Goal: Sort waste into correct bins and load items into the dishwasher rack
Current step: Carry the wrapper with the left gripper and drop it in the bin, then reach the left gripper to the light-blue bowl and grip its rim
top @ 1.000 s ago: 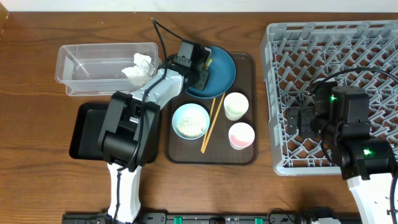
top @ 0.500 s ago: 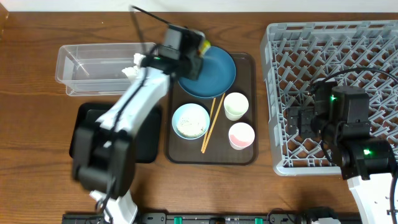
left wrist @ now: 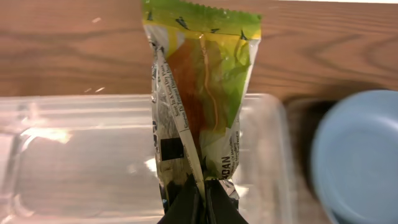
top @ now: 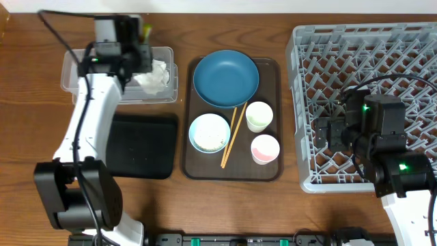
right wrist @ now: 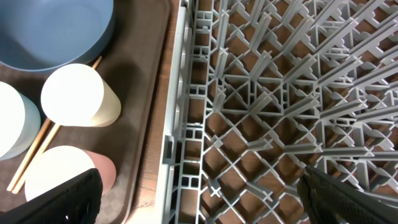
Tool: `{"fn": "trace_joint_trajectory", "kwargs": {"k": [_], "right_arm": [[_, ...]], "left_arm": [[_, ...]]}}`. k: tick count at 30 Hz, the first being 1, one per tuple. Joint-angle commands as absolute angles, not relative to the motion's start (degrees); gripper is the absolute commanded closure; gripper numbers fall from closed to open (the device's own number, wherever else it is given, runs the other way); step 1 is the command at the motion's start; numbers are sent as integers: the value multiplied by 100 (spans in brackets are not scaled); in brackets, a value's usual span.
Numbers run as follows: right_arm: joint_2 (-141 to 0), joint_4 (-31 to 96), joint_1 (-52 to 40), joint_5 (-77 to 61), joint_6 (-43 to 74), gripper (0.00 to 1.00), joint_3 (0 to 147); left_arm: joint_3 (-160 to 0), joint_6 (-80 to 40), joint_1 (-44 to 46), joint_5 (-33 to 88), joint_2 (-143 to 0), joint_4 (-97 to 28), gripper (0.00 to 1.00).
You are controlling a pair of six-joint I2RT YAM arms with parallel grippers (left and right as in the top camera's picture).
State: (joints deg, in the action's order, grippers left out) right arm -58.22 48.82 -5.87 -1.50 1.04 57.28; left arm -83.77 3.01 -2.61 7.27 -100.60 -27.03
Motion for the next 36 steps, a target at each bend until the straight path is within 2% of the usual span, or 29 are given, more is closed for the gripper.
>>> {"fn": "trace_joint_trajectory", "kwargs": {"k": [1,4,8,11,17,27,36], "right_arm": [[-5765,4886,-628,-148,165,1,5843],[-5765,4884,-628,-150,165,1,5843],[-5765,4888,-631,-150,165,1,5843],[-5765,4886,-628,-150,165,1,5843],[-5765,4886,-628,-150,165,1,5843],[-5765,4886,-631,-148,165,1,5843],[-5765,4866,-628,-150,165,1,5843]], "left_arm": [[-8368,231,-421,679,-10372,-2764,94],[-8364,233,-489,676,-10582,-2740,92],[-8364,233,-526,676,-10820,-2740,83],[-8364,233,-523,676,-10873,-2735,61],[-8370,233,-523,679,-10809,-2672,45],[-8370,228,-515,687,-10095,-2646,43],[-8370,21,-27,1500,-9502,-3708,42]]}}
